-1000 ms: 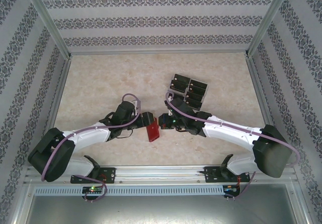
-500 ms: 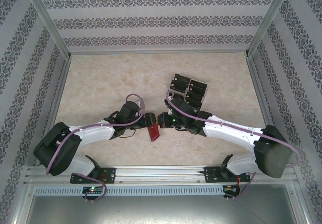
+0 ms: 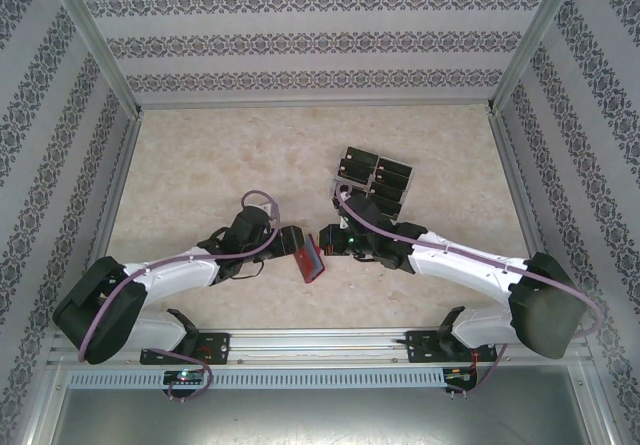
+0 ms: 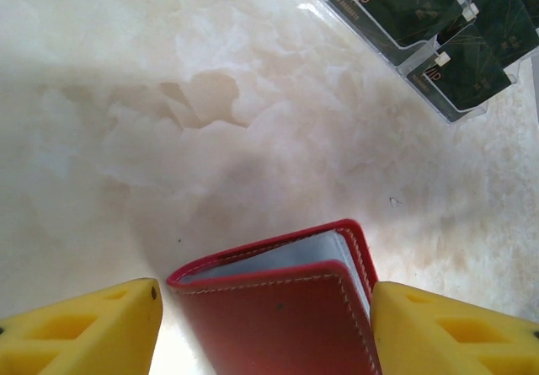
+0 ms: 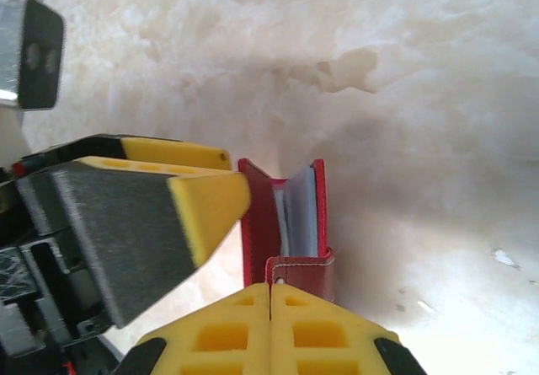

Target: Put the credit cards into the card holder

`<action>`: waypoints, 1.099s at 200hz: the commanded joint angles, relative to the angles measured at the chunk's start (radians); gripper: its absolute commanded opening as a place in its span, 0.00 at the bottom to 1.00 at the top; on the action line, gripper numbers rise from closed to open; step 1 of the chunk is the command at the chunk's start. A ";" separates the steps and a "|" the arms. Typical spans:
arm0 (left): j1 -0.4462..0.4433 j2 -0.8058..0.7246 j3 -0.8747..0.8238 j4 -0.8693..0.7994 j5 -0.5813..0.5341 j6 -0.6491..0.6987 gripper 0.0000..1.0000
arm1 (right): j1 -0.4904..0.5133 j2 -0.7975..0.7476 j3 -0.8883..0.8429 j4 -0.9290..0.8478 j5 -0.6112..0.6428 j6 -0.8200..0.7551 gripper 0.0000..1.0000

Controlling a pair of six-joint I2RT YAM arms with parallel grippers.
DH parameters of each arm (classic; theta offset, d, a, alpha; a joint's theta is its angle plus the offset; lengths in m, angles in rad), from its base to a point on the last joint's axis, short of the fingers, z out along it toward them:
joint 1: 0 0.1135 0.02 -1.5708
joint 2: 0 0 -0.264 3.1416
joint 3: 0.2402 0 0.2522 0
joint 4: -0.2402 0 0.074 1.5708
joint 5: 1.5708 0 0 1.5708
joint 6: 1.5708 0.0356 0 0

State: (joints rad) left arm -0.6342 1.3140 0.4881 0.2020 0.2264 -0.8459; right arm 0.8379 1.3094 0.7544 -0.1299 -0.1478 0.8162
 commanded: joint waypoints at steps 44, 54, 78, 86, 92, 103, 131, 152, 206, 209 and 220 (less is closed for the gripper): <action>-0.011 -0.038 -0.062 -0.023 -0.023 -0.025 0.65 | -0.034 -0.054 -0.064 0.007 0.011 0.023 0.00; -0.010 -0.037 -0.058 -0.024 -0.022 -0.024 0.64 | -0.034 -0.057 -0.060 0.003 0.012 0.022 0.00; -0.010 -0.040 -0.054 -0.026 -0.008 -0.025 0.59 | -0.034 -0.068 -0.053 -0.006 0.021 0.021 0.00; -0.010 -0.044 -0.056 -0.026 -0.002 -0.025 0.58 | -0.035 -0.071 -0.052 -0.009 0.029 0.022 0.00; -0.010 -0.050 -0.058 -0.027 0.001 -0.027 0.57 | -0.038 -0.071 -0.051 -0.009 0.035 0.025 0.00; -0.010 -0.062 -0.063 -0.027 -0.001 -0.030 0.57 | -0.047 -0.069 -0.050 -0.004 0.043 0.032 0.00; -0.011 -0.071 -0.044 -0.040 -0.019 -0.017 0.55 | -0.065 -0.048 -0.017 0.011 0.039 0.040 0.00; -0.007 -0.063 -0.014 -0.046 -0.032 -0.001 0.55 | -0.064 -0.036 0.023 0.009 0.036 0.042 0.00; 0.051 -0.026 0.060 -0.084 -0.013 0.064 0.52 | -0.062 -0.047 0.029 0.032 0.073 0.132 0.00; 0.055 -0.023 0.061 -0.086 -0.011 0.068 0.52 | -0.062 -0.050 0.025 0.033 0.079 0.139 0.00; 0.068 -0.012 0.066 -0.092 0.000 0.075 0.51 | -0.061 -0.063 0.008 0.039 0.105 0.165 0.00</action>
State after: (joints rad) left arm -0.5983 1.2774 0.5255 0.1604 0.2131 -0.8230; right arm 0.7807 1.2743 0.7784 -0.1181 -0.1123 0.9054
